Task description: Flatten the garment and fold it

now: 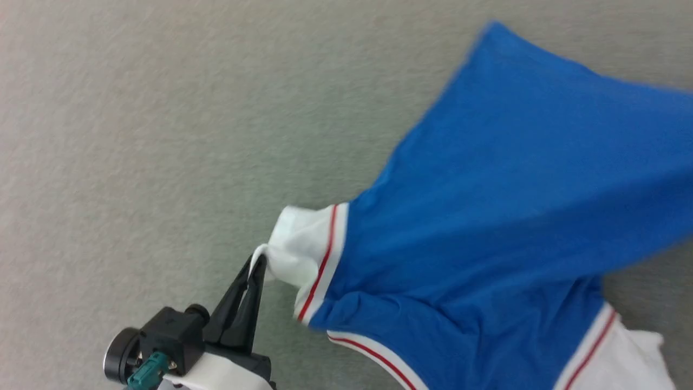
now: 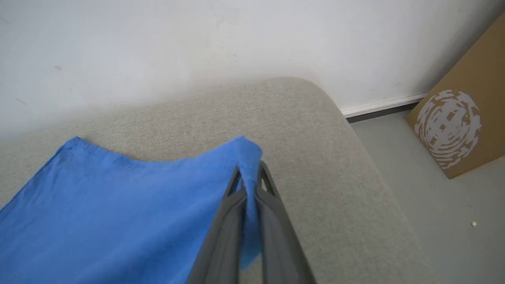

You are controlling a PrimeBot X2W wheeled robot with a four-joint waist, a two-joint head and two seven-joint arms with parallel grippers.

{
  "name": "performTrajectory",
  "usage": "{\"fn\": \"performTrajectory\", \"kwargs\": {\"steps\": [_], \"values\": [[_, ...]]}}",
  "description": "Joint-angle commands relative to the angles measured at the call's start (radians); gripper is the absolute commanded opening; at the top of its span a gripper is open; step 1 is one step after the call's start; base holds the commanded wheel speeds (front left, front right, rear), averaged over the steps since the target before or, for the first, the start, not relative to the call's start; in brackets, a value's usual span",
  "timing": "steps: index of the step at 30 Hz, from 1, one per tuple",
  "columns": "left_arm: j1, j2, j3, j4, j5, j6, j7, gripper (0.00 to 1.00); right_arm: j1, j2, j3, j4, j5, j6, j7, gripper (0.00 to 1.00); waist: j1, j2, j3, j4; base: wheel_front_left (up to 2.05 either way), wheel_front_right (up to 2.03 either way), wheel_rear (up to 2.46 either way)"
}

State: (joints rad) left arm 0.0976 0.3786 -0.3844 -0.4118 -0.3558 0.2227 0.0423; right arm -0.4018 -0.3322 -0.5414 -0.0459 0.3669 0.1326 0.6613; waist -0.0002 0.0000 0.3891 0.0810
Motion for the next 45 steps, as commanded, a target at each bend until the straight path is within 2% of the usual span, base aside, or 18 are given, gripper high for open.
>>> {"fn": "performTrajectory", "kwargs": {"steps": [1,5,8,12,15,16,17,18,20,23,28,31,35,40,45], "values": [[0.007,0.002,0.003,0.002,-0.004,0.006,-0.006,0.0,0.022,0.009,-0.01,-0.008,0.008,-0.002,0.003,0.0,0.0002,0.0,-0.107,-0.12,0.0,0.0,0.0],[0.02,0.004,0.005,0.004,-0.013,0.008,-0.006,0.0,0.209,0.095,-0.189,-0.114,0.047,-0.002,0.056,0.0,0.0002,0.0,-0.107,-0.159,0.0,0.0,0.0],[0.028,0.01,0.005,0.012,-0.017,0.009,0.003,0.0,0.336,0.178,-0.251,-0.151,0.062,-0.002,0.077,0.0,0.0002,0.0,-0.1,-0.181,0.0,0.0,0.0],[0.026,0.02,0.004,0.035,-0.02,0.006,0.017,0.0,0.472,0.242,-0.23,-0.13,0.017,-0.002,0.046,0.0,0.0002,0.0,-0.099,-0.193,0.0,0.0,0.0],[0.025,0.022,0.006,0.043,-0.028,0.004,0.021,0.0,0.49,0.268,-0.175,-0.049,-0.002,-0.002,-0.016,0.0,0.0002,0.0,-0.106,-0.2,0.0,0.0,0.0],[0.025,0.023,0.007,0.045,-0.031,0.003,0.023,0.0,0.481,0.272,-0.159,-0.02,-0.001,-0.002,-0.04,0.15,0.0002,0.0,-0.111,-0.202,0.0,0.0,0.0],[0.025,0.025,0.008,0.047,-0.034,0.002,0.024,0.0,0.477,0.274,-0.128,0.004,-0.006,-0.002,-0.058,0.55,0.0002,0.0,-0.117,-0.204,0.0,0.0,0.0],[0.026,0.026,0.008,0.048,-0.037,0.0,0.025,0.0,0.471,0.275,-0.1,0.022,-0.012,-0.002,-0.078,1.0,0.0002,0.0,-0.124,-0.206,0.0,0.0,0.0],[0.026,0.027,0.008,0.05,-0.042,-0.002,0.025,0.0,0.446,0.274,-0.069,0.034,-0.016,-0.002,-0.119,1.0,0.0002,0.0,-0.136,-0.208,0.0,0.0,0.0],[0.024,0.026,0.003,0.05,-0.047,-0.009,0.022,0.0,0.421,0.228,-0.011,-0.017,-0.002,-0.002,-0.138,1.0,0.0002,0.0,-0.148,-0.202,0.0,0.0,0.0],[0.007,0.02,-0.013,0.039,-0.044,-0.023,0.009,0.0,0.331,0.111,0.062,-0.175,0.06,-0.002,-0.101,1.0,0.0002,0.0,-0.131,-0.176,0.0,0.0,0.0],[-0.023,0.013,-0.032,0.036,-0.032,-0.034,0.007,0.0,0.237,0.042,0.118,-0.199,0.066,-0.002,-0.066,1.0,0.0002,0.0,-0.094,-0.148,0.0,0.0,0.0],[-0.076,-0.003,-0.061,0.034,-0.009,-0.047,0.006,0.0,0.108,-0.012,0.218,-0.145,0.051,-0.002,-0.006,1.0,0.0002,0.0,-0.026,-0.103,0.0,0.0,0.0],[-0.147,-0.043,-0.102,0.038,0.018,-0.059,-0.001,0.0,-0.014,-0.072,0.313,-0.002,0.016,-0.002,0.078,1.0,0.0002,0.0,0.058,-0.032,0.0,0.0,0.0],[-0.177,-0.077,-0.13,0.059,0.029,-0.059,-0.02,0.0,-0.075,-0.131,0.39,0.115,-0.004,-0.002,0.079,1.0,0.0002,0.0,0.102,0.028,0.0,0.0,0.0]]}}
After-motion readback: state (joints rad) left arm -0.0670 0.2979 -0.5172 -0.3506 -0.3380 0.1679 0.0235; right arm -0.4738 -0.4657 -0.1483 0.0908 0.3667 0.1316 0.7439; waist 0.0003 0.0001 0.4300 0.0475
